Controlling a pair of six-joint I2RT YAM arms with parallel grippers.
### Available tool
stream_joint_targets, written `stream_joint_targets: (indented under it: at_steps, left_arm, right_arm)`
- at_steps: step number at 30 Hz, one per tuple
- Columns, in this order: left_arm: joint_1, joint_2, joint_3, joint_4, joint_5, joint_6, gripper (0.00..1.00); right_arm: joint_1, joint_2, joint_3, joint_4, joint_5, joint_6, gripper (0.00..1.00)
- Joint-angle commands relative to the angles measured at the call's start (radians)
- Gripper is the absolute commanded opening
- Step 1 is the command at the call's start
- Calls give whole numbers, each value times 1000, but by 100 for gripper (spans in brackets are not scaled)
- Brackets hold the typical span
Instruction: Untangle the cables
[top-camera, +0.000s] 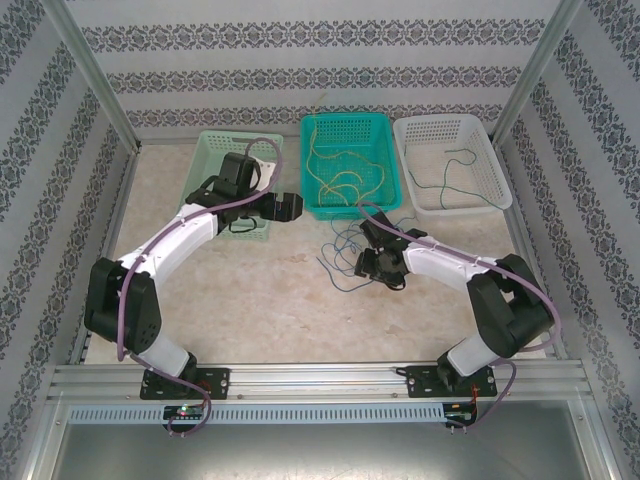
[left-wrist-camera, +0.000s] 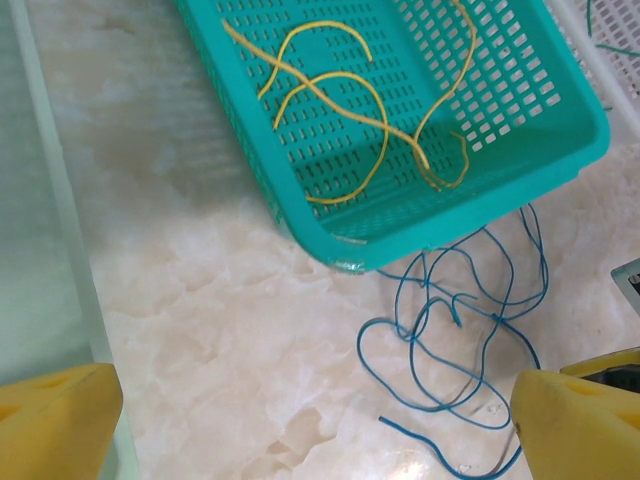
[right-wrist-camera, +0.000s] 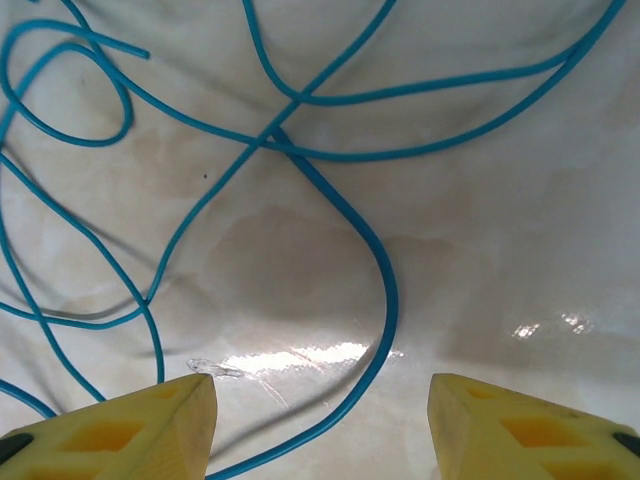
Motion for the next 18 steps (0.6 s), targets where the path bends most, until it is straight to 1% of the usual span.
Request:
stream_joint_targets:
  at_steps: [1, 7, 10, 13, 15, 18]
  left_arm:
    - [10, -41, -31, 65, -3, -28, 100]
    - [10, -52, -63, 74, 0, -2, 100]
    - [10, -46, -59, 61, -1, 9, 100]
    - [10, -58, -66, 63, -3, 11, 100]
    - [10, -71, -71, 65, -13, 14, 100]
    - [11, -90, -79, 64, -27, 21, 100]
  right_arm:
    - [16, 23, 0, -29, -29, 55, 59]
    - [20, 64, 3, -27, -24, 91, 58]
    - [19, 109, 27, -46, -24, 86, 53]
    - [19, 143, 46, -69, -41, 77, 41]
    - [20, 155, 56, -104, -41, 66, 29]
    - [20, 154, 61, -154, -19, 59, 18]
